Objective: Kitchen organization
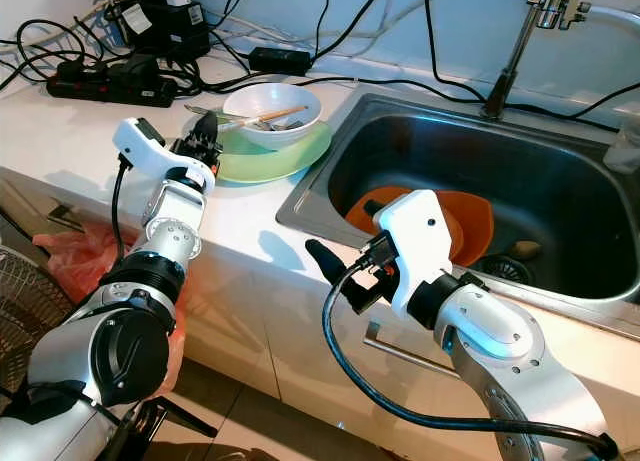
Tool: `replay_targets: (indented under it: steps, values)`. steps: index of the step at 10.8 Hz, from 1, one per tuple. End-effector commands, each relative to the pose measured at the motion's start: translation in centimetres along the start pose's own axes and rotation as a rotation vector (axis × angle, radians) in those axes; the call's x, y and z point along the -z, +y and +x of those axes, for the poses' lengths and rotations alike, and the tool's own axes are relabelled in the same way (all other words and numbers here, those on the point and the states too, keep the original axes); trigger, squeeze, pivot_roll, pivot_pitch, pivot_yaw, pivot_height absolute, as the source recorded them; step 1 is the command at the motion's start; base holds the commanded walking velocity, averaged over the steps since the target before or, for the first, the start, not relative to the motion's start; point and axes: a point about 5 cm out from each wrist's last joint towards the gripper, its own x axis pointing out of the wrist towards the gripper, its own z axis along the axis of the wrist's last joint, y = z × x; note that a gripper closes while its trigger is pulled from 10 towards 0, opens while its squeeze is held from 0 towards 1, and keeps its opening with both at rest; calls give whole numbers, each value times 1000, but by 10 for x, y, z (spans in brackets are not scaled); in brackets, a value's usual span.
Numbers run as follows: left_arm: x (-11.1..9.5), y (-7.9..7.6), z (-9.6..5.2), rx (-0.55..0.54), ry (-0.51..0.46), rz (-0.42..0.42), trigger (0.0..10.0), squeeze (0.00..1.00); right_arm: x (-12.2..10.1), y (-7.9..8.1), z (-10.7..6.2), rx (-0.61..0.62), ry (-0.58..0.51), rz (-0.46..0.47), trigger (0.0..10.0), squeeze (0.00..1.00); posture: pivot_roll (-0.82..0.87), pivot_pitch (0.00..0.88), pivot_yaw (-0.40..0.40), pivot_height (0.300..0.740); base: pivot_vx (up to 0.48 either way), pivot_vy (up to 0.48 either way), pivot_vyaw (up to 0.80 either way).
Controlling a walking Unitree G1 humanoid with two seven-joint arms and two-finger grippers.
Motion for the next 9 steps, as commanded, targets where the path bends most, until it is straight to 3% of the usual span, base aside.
replay_targets:
  steps: [1,9]
  values:
    - [-3,-4,3,13,-10,-7,0,0,-1,-1,-3,4,4,-5,10000,0,-295,0,5,740,0,0,0]
    - [-7,-9,5,25,-18,6,0,0,-1,-1,0,7,2,-19,10000,0,-293,0,4,740,0,0,0]
